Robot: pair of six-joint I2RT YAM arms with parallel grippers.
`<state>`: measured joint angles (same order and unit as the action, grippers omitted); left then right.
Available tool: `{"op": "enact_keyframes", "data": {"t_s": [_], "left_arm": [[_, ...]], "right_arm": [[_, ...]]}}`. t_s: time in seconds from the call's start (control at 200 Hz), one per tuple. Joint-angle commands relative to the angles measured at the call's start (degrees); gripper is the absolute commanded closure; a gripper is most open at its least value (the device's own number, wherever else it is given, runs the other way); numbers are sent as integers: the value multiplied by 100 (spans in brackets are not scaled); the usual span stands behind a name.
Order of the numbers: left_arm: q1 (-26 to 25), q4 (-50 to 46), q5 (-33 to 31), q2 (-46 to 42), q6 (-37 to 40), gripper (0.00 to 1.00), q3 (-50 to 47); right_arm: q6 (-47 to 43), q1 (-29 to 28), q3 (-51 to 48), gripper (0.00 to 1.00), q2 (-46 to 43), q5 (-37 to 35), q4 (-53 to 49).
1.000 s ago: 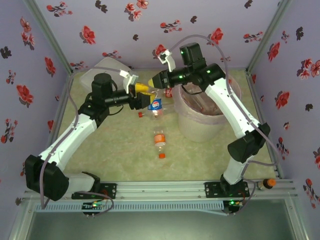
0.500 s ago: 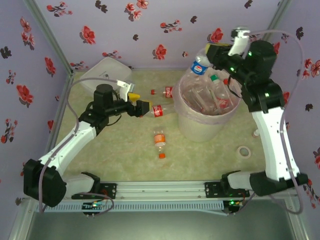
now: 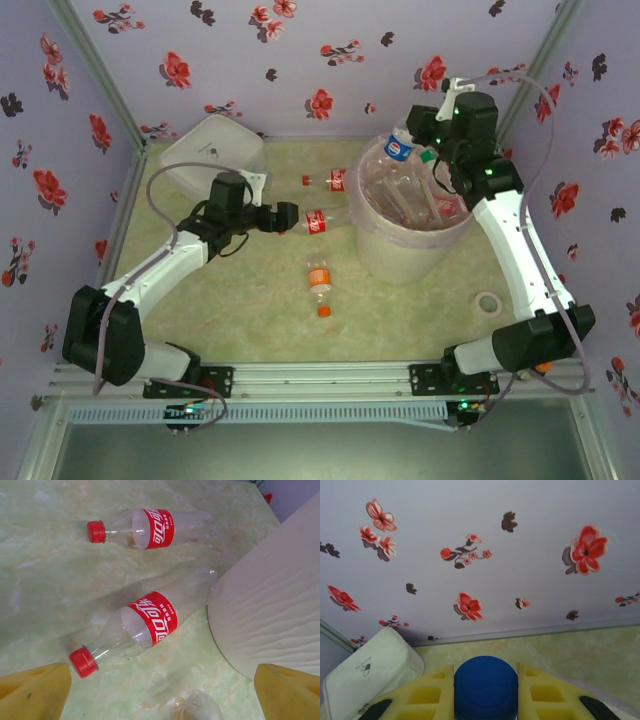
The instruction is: Put the plastic bottles in the bin
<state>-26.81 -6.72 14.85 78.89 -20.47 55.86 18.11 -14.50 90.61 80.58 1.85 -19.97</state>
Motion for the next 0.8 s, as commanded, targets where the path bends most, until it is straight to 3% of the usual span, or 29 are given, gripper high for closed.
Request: {"op": "enact_keyframes", "data": {"t_s": [0.0,0.245,0.5,0.655,0.795], "left_arm": [[-33,-45,-150,-25,-56,6,128],[-35,-36,-116,152,-36,6,226],[-35,-134,-92,205,42,6,250],[-36,-86,-88,247,52,6,233],[-42,-75,-68,280,70,6,248]], "right_arm": [[148,58,-193,100,-147,-158,86],[432,118,-202,100,326,-131,-939],[799,250,12,100,714,722,-1600],[633,257,89,100,956,445,-2252],[914,303,-717,100,880,682,-1753]]}}
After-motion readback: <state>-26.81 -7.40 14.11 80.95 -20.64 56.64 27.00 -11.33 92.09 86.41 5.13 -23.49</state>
